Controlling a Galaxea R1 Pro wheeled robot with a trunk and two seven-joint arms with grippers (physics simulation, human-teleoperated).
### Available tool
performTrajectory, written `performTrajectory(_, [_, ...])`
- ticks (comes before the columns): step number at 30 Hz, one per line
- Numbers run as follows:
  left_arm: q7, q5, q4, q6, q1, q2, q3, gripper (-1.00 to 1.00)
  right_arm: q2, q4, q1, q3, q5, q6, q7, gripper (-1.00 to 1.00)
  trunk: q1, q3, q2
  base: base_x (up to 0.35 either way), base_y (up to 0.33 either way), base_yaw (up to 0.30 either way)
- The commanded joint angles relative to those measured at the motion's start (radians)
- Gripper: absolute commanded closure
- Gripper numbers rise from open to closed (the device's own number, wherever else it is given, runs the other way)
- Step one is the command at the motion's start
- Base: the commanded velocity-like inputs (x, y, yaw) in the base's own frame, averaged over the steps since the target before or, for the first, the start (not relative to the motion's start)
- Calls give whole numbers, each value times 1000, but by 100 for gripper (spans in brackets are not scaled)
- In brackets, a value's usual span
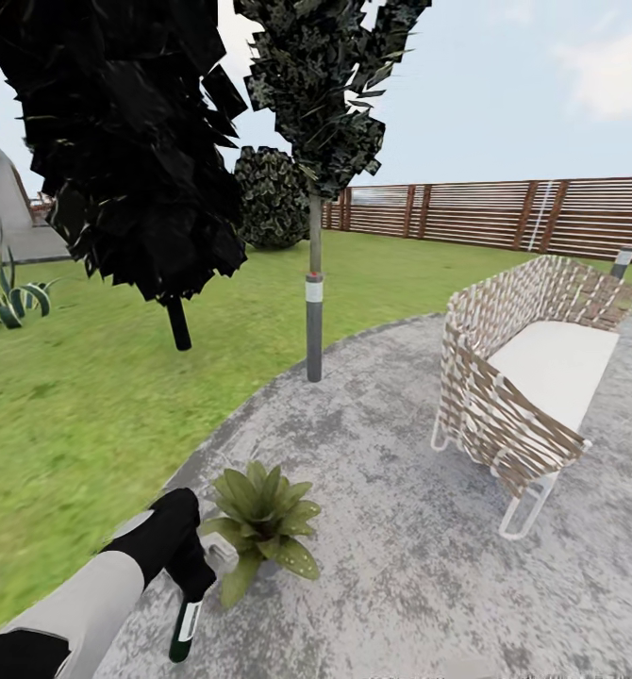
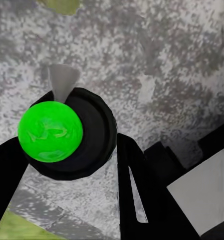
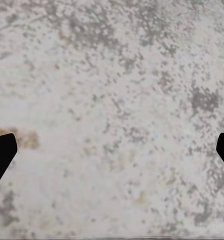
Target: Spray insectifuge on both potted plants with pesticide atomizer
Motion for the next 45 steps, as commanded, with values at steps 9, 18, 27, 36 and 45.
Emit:
performTrajectory(9, [-121, -24, -4, -5, -39, -12, -18, 100, 0, 1, -1, 7, -2, -2, -5, -100, 0, -1, 0, 1, 2, -274])
performTrajectory(18, [-126, -26, -3, -1, -46, -6, -31, 100, 0, 1, -1, 7, -2, -2, -5, -100, 0, -1, 0, -120, 161, -37])
performTrajectory(27, [-126, -26, -4, 4, -46, -7, -30, 100, 0, 1, -1, 7, -1, -2, -5, -100, 0, -1, 0, -36, 310, -114])
performTrajectory(36, [-126, -26, -4, 5, -47, -16, -32, 100, 0, 1, -1, 7, -2, -2, -5, -100, 0, -1, 0, 80, 143, -275])
performTrajectory(45, [-261, -158, -3, 6, -135, -14, -33, 100, 0, 1, -1, 7, -1, -2, -5, -100, 0, -1, 0, 2, 2, -33])
